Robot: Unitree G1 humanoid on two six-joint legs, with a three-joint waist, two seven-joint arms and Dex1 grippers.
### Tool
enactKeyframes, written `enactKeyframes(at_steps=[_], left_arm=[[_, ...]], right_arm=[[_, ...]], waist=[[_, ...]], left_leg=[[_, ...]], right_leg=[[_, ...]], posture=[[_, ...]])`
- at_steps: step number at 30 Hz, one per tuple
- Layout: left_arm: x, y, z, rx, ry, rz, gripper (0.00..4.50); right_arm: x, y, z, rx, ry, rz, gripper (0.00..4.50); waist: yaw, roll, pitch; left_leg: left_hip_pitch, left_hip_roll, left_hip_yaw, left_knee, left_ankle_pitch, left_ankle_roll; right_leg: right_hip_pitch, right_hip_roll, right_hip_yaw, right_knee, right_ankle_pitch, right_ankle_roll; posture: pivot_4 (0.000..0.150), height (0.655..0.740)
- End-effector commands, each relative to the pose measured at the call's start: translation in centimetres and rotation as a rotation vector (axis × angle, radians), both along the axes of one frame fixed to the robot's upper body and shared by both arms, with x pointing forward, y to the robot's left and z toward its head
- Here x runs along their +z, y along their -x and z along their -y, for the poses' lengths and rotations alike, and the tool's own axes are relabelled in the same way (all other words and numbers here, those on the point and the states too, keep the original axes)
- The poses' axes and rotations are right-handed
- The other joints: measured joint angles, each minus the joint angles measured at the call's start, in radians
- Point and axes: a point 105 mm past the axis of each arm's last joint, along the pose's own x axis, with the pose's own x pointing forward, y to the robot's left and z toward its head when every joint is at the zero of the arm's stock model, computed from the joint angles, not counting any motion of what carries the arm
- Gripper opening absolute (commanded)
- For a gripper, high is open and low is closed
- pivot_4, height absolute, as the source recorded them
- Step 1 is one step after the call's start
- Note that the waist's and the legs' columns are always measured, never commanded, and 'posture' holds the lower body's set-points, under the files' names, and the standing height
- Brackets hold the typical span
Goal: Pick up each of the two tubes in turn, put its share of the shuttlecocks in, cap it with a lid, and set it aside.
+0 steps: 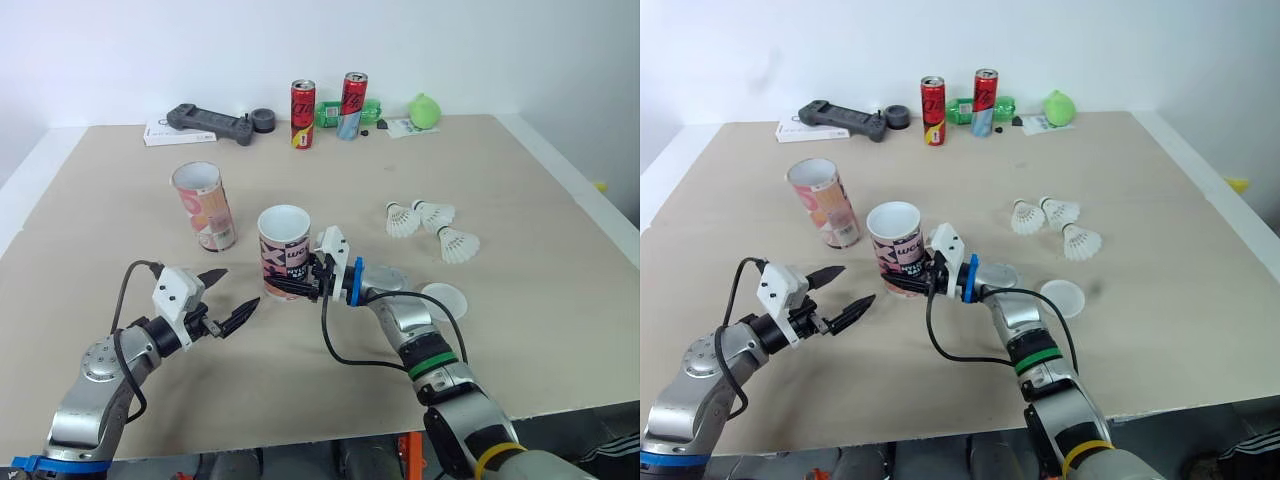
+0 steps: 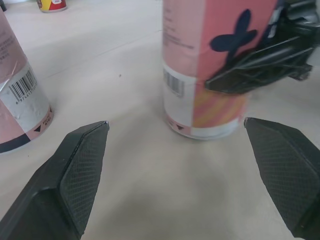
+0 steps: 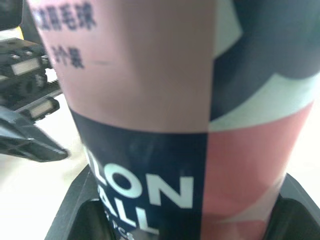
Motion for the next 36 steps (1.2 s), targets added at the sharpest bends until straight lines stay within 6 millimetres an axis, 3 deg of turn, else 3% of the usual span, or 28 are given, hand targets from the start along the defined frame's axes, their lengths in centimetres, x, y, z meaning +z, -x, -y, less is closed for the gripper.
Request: enactKeyframes(at_steps=[1,4,7,9,12,17,20,24,28,36], left_arm=[[2.7,0.0,1.3,-0.046,0.021,0.079,4.5],[3.9,-0.2,2.6,-0.094,0.045,0.094,4.5],[4.7,-0.5,5.3,-0.19,0.06,0.098,4.5],[5.3,-1.2,7.2,-0.235,0.091,0.112,4.5],[5.9,-2.7,11.2,-0.323,0.112,0.137,4.5],[7.2,-3.8,16.3,-0.451,0.166,0.167,4.5],[7.5,-3.3,18.5,-0.543,0.162,0.177,4.5],[7.8,-2.5,19.8,-0.619,0.162,0.183,4.5],[7.5,-1.9,20.1,-0.661,0.147,0.182,4.5],[7.4,-1.8,19.8,-0.666,0.126,0.192,4.5]], right_arm=[[4.6,0.5,2.6,-0.069,-0.114,0.073,2.7],[6.8,0.7,5.6,-0.187,-0.179,0.077,2.7],[9.0,0.5,10.6,-0.409,-0.232,0.103,2.7],[10.2,0.3,14.6,-0.586,-0.264,0.128,2.7],[11.8,0.8,23.1,-0.948,-0.297,0.194,2.7],[11.5,2.6,33.2,-1.381,-0.308,0.246,2.7],[9.6,3.6,37.3,-1.553,-0.299,0.222,2.7],[6.7,4.3,40.4,-1.686,-0.271,0.188,2.7],[4.4,4.3,42.3,-1.772,-0.279,0.157,2.7],[1.6,3.1,43.1,-1.82,-0.259,0.118,2.7]], waist=[[0.004,0.0,0.0],[0.009,0.0,0.0],[0.013,0.0,0.0],[0.014,0.0,0.0],[0.032,0.001,0.001],[0.025,0.001,0.0],[0.015,0.001,0.0],[-0.001,0.007,0.0],[-0.003,0.011,0.001],[-0.003,0.014,0.002]], left_leg=[[0.0,0.0,0.0,0.0,0.0,0.0],[-0.001,0.0,0.0,0.003,0.0,0.0],[-0.001,0.0,-0.001,0.005,0.0,0.0],[0.0,0.0,0.0,0.005,0.0,0.0],[-0.001,-0.001,-0.001,0.007,0.001,0.001],[-0.002,-0.006,0.0,0.008,0.002,0.001],[-0.001,-0.006,0.001,0.007,0.0,0.004],[0.001,-0.006,0.002,0.006,-0.001,0.006],[0.003,-0.006,0.006,0.006,-0.001,0.006],[0.002,-0.014,0.007,0.007,0.004,0.012]], right_leg=[[0.0,0.0,0.0,0.0,0.0,0.0],[0.001,0.0,0.0,0.001,0.0,0.001],[0.001,0.0,0.0,0.002,-0.003,0.006],[0.001,0.0,0.001,0.002,-0.003,0.007],[0.002,0.001,0.001,0.003,-0.002,0.007],[0.003,0.0,0.008,0.001,-0.001,0.009],[0.003,0.001,0.011,0.001,-0.001,0.009],[0.003,0.002,0.015,0.001,-0.001,0.008],[0.003,0.002,0.02,0.001,-0.002,0.013],[0.004,0.002,0.032,0.0,0.0,0.02]], posture=[[0.15,0.74],[0.15,0.74],[0.15,0.74],[0.15,0.74],[0.15,0.74],[0.15,0.74],[0.15,0.74],[0.15,0.74],[0.15,0.74],[0.15,0.74]])
